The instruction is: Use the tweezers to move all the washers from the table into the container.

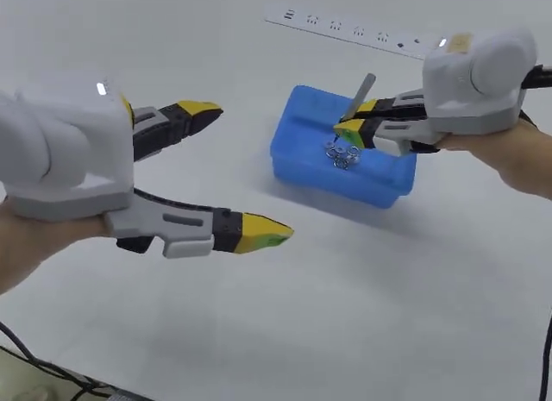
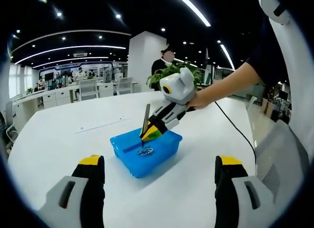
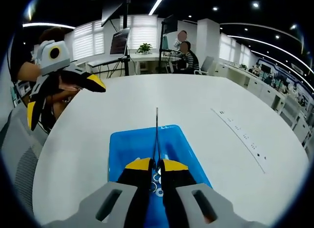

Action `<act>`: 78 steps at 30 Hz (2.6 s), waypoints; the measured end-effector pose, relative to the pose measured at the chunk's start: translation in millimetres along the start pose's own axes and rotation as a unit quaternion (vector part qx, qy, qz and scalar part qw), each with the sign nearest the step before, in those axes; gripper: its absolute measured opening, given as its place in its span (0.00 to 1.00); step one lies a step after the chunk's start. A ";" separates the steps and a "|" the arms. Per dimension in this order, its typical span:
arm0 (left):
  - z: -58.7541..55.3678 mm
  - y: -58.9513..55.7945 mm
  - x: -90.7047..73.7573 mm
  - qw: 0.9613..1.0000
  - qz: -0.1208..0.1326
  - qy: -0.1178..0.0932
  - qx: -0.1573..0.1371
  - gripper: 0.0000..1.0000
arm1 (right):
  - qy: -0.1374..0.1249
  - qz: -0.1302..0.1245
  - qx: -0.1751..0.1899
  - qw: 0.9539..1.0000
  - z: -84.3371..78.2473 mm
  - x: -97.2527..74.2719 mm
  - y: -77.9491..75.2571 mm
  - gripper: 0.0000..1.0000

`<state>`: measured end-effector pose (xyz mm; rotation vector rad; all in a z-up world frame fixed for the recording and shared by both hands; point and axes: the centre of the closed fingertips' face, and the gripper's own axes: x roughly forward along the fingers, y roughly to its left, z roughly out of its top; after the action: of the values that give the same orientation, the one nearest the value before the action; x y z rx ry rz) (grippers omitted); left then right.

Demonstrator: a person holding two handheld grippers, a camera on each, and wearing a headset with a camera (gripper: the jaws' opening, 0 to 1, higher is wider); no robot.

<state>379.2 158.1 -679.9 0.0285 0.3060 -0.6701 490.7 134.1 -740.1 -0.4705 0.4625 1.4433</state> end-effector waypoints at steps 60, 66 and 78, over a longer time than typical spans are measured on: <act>35.1 -54.7 26.7 0.945 -0.213 0.112 0.220 0.06 | 0.083 0.080 -0.175 0.978 10.5 -66.2 102.4 0.08; 16.7 -53.8 20.4 0.942 -0.212 0.137 0.222 0.06 | 0.092 0.090 -0.180 0.975 7.4 -69.2 108.6 0.08; -23.8 -49.2 30.0 0.939 -0.205 0.178 0.211 0.06 | 0.101 0.103 -0.169 0.975 -5.7 -66.3 116.0 0.08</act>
<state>364.7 104.2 -707.7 0.5138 0.5198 -1.1400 370.0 84.6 -710.5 -0.8683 0.4378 1.6919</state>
